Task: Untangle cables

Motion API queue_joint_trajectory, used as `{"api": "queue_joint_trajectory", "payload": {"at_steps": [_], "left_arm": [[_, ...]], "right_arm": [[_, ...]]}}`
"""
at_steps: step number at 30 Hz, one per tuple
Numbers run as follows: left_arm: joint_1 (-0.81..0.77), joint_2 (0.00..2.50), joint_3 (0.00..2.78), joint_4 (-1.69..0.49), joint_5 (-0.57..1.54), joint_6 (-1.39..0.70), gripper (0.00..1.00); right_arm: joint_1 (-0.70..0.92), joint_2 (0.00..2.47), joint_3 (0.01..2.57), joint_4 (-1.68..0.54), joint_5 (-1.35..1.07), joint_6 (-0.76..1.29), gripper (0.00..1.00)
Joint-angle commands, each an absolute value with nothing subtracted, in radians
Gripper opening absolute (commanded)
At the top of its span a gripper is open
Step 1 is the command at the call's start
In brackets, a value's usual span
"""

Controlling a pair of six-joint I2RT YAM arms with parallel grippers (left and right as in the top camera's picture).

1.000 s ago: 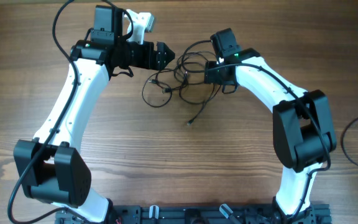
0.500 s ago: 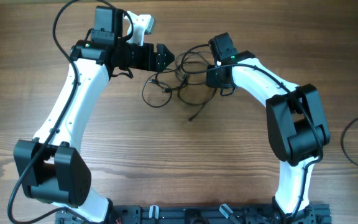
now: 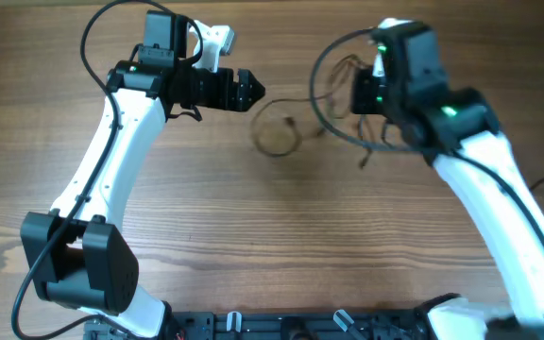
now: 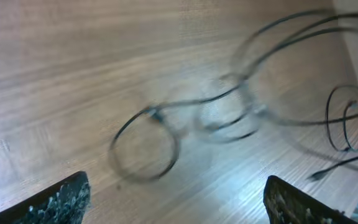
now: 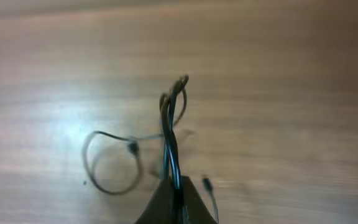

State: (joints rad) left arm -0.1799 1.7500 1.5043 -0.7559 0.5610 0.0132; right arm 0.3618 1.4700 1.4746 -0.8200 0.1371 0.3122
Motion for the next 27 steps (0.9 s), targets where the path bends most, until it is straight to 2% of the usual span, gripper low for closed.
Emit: {"api": "queue_joint_trajectory", "payload": {"at_steps": [1, 3, 6, 8, 12, 15, 18, 20, 23, 26, 27], "left_arm": [[-0.173, 1.734, 1.504, -0.774, 0.556, 0.021, 0.91], [-0.175, 1.734, 1.503, -0.786, 0.556, 0.022, 0.91], [-0.189, 1.734, 1.503, -0.795, 0.556, 0.022, 0.95], [-0.2, 1.734, 1.503, -0.802, 0.556, 0.065, 1.0], [-0.196, 1.735, 1.503, -0.805, 0.554, 0.075, 1.0], [-0.167, 1.735, 1.503, -0.805, 0.537, 0.075, 1.0], [-0.118, 1.735, 1.503, -0.801, 0.537, 0.075, 1.0], [-0.083, 1.735, 1.503, -0.802, 0.537, 0.075, 1.0], [-0.074, 1.735, 1.503, -0.802, 0.537, 0.075, 1.0], [-0.075, 1.735, 1.503, -0.803, 0.539, 0.074, 1.0], [-0.076, 1.735, 1.503, -0.806, 0.541, 0.074, 1.0]], "right_arm": [[0.32, 1.39, 1.485, -0.847, 0.319, 0.316, 0.04], [0.265, 1.393, 1.485, -0.86, 0.299, 0.319, 0.04], [0.204, 1.448, 1.484, -0.884, 0.086, 0.318, 0.04], [0.216, 1.516, 1.484, -0.871, -0.048, 0.316, 0.04], [0.326, 1.547, 1.486, -0.763, -0.416, 0.13, 0.04], [0.394, 1.494, 1.486, -0.733, -0.453, 0.082, 0.04], [0.384, 1.397, 1.486, -0.773, -0.451, 0.028, 0.04], [0.368, 1.311, 1.486, -0.79, -0.347, 0.028, 0.04], [0.344, 1.221, 1.487, -0.855, 0.078, 0.11, 0.04], [0.286, 1.194, 1.486, -1.026, 0.604, 0.358, 0.04], [0.258, 1.197, 1.486, -1.074, 0.69, 0.423, 0.04]]}}
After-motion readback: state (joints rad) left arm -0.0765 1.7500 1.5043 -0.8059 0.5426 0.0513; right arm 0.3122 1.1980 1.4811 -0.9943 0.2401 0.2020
